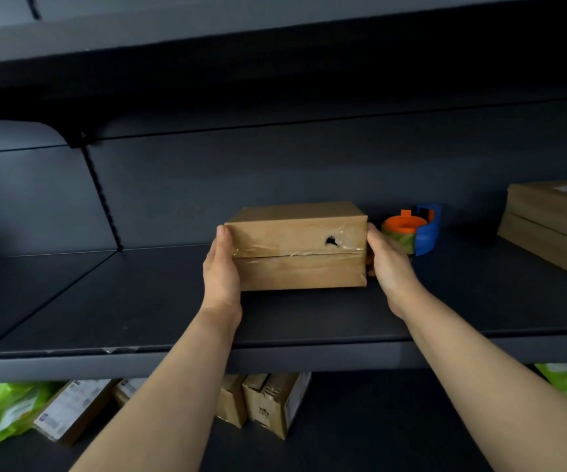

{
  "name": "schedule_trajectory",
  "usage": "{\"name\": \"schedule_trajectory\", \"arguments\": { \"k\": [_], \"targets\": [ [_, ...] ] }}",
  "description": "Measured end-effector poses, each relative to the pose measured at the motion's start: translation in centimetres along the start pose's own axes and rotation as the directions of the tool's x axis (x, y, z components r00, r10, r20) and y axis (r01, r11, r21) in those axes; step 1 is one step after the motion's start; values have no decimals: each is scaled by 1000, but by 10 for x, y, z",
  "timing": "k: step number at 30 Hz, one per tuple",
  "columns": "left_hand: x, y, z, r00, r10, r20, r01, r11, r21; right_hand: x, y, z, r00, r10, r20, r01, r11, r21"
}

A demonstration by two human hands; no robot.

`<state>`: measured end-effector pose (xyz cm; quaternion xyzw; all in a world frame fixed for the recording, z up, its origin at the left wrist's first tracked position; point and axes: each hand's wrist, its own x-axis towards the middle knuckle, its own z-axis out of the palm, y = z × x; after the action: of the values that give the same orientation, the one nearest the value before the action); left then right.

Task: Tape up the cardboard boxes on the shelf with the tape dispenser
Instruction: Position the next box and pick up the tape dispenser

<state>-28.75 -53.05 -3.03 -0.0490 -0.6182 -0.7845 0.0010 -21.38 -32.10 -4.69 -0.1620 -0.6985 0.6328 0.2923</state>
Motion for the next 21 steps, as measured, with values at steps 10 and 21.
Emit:
{"name": "schedule_trajectory", "arguments": {
  "k": [10, 21],
  "targets": [
    [-23, -9, 21, 532, 838, 118, -701, 359, 616, -5, -2, -17, 948, -258, -187, 231, 961, -152],
    [-76, 3, 177, 326, 576, 750, -774, -292, 561, 15, -6, -132, 953, -152, -261, 80, 960, -268]
  ]
}}
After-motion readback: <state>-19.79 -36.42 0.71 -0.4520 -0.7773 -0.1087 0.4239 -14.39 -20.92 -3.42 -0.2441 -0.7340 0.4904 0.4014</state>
